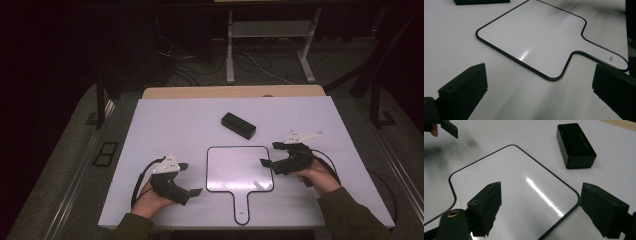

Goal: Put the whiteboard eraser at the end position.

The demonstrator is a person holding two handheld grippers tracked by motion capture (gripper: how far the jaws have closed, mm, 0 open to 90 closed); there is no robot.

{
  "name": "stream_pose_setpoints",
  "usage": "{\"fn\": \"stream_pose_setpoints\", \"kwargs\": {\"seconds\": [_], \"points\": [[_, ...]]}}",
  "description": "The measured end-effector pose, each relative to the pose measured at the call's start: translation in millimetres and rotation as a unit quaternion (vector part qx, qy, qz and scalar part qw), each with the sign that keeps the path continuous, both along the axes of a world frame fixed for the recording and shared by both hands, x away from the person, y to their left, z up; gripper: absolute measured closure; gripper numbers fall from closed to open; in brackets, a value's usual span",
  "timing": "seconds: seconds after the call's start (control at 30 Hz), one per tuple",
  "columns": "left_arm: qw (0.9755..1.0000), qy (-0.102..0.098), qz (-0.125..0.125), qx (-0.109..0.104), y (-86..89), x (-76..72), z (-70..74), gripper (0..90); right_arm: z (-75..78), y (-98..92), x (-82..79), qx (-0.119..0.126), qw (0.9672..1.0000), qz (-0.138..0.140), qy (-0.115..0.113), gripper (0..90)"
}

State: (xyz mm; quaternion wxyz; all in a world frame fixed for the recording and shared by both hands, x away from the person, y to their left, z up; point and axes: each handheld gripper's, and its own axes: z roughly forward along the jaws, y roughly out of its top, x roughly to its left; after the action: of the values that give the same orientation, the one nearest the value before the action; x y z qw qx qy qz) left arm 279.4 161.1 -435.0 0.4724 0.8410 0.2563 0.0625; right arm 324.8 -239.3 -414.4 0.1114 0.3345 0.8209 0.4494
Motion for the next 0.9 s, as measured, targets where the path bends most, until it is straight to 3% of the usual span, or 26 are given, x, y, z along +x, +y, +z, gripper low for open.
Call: {"fn": "stream_pose_setpoints", "kwargs": {"seconds": [0.43,0.9], "points": [[1.0,-0.002,-0.001,0.001,-0.5,-0.4,0.7,0.0,-15.1,-28.2,-25.8,0.007,0.9997,-0.025,0.004,16.5],[1.0,-0.003,-0.002,0.006,-0.4,-0.6,1.0,0.0,-24.9,-45.3,-56.3,0.012,0.999,-0.041,0.011,16.5]]}}
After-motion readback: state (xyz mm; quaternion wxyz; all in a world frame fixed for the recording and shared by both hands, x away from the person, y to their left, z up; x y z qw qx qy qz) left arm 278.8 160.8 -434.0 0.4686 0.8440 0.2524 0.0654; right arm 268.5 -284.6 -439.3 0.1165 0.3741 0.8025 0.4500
